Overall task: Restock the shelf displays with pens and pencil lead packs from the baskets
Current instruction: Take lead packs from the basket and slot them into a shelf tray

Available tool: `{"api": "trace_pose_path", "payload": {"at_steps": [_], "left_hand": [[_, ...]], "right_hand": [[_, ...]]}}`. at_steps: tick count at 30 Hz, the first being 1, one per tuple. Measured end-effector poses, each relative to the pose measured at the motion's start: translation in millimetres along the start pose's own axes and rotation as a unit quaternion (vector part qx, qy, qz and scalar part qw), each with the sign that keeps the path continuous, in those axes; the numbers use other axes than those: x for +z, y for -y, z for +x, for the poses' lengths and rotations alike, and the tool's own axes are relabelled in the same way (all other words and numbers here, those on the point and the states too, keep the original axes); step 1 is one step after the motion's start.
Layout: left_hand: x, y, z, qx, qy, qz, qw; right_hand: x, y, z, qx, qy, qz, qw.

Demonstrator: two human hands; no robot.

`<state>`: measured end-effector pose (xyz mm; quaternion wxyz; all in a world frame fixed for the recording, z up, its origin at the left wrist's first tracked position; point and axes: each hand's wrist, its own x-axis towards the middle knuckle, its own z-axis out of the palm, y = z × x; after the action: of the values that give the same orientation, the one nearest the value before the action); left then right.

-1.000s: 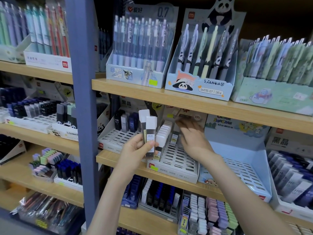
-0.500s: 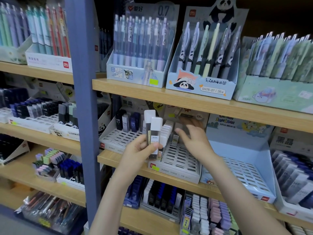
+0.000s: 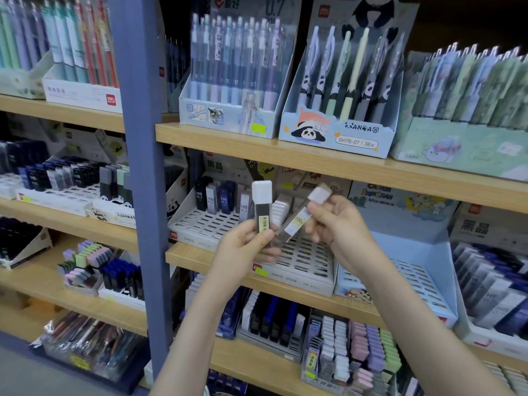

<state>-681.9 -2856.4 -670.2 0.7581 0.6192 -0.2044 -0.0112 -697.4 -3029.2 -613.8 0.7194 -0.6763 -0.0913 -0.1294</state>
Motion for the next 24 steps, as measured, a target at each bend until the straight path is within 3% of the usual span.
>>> {"api": "trace_pose_path", "payload": {"at_steps": [4, 8, 11, 13, 16, 24], "left_hand": [[-4, 4, 1, -0.007, -0.018, -0.011, 1.000], [-8, 5, 1, -0.003, -0.024, -0.005, 1.000], [-13, 6, 1, 0.000, -0.032, -0.005, 0.999], [-16, 7, 2, 0.002, -0.034, 0.002, 0.999], [-19, 9, 4, 0.006, -0.036, 0.000, 0.999], [-25, 14, 6, 0.003, -0.042, -0.002, 0.999]], "right_hand": [[-13, -3, 8, 0.038, -0.011, 0.038, 0.998], [-21, -10, 25, 0.091, -0.021, -0.121, 0.988], [-24, -8, 31, 0.139, -0.017, -0.266, 0.954], [-23, -8, 33, 0.119, -0.032, -0.345, 0.930], [-21, -12, 40, 0.020, -0.047, -0.428, 0.902], [-18, -23, 46, -0.051, -0.060, -0.436, 0.896]]}}
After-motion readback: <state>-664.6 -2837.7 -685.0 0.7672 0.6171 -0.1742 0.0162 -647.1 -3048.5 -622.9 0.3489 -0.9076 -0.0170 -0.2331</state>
